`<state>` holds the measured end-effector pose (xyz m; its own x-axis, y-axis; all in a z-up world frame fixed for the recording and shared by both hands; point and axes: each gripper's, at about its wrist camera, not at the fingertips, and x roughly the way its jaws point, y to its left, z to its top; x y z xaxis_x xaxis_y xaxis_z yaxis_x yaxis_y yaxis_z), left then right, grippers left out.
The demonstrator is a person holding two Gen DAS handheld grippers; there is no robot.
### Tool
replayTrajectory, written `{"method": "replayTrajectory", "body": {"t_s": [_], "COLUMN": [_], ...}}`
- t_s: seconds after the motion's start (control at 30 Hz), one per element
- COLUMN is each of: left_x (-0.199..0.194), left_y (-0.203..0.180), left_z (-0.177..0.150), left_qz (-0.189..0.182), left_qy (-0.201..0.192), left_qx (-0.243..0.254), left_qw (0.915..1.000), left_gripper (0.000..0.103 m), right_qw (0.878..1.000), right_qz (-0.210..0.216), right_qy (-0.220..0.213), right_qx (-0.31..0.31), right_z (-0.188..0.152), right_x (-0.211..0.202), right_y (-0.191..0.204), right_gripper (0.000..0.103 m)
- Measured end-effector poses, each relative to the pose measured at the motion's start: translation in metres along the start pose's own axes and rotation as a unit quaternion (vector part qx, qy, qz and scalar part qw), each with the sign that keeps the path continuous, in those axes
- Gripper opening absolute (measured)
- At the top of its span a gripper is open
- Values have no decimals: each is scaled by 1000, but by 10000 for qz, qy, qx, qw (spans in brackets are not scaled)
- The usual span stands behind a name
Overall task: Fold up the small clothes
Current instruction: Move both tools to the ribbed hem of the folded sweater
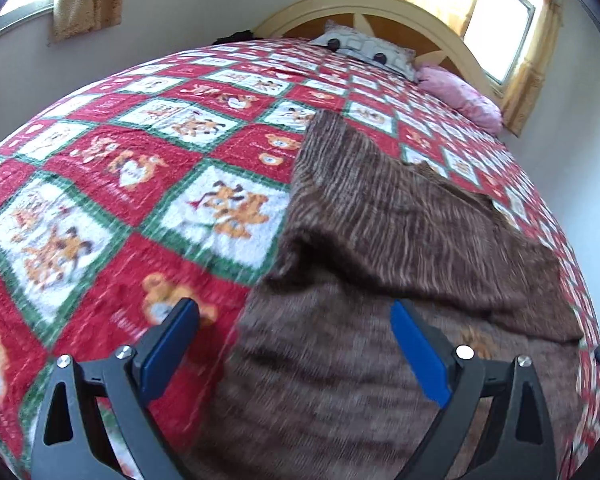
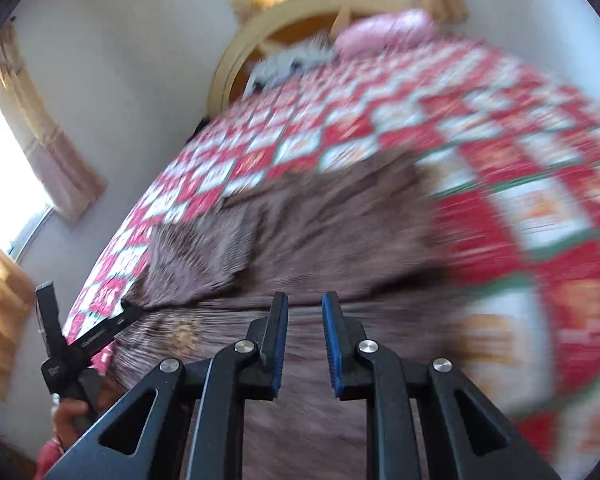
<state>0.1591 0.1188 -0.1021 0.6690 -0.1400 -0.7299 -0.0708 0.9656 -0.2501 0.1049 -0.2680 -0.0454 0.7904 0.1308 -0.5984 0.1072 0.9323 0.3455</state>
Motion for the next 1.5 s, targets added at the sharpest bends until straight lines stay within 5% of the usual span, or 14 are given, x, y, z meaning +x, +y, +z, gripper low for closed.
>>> {"method": "replayTrajectory", "body": {"t_s": [0.03, 0.17, 0.2, 0.37, 0.7, 1.07, 1.23, 1.5], "left_x": [-9, -37, -46, -68, -113, -118, -114, -113], "left_y": [6, 31, 38, 57, 57, 48, 37, 46], "left_z": [-6, -27, -34, -59, -117, -145, -148, -149], "left_qz": [-4, -316, -440, -1075, -1070, -717, -46, 213], "left_qy": [2, 100, 115, 442, 483, 731, 761, 854], "left_qx": [92, 357, 357, 277, 946, 1169, 1477, 1173], "left_qw": [10000, 9988, 9983, 9928, 9886, 9878, 9861, 9892], "left_gripper": [99, 99, 99, 99, 99, 99, 99, 101], "right_qw": [10000, 9997, 9995, 9992, 9928, 9904, 9910, 9911], "right_qz": [-82, -170, -138, 145, 286, 166, 265, 95], "right_qy": [-53, -125, -154, 371, 938, 963, 949, 992], "right_qx": [18, 144, 220, 99, -689, -974, -909, -888], "right_z": [0, -15, -25, -73, -127, -161, -163, -172], "right_x": [-17, -81, -97, -115, -107, -130, -129, -117], "right_y": [-12, -48, -58, -63, -27, -21, -19, -18], "right_gripper": [22, 62, 64, 64, 64, 64, 64, 64]}}
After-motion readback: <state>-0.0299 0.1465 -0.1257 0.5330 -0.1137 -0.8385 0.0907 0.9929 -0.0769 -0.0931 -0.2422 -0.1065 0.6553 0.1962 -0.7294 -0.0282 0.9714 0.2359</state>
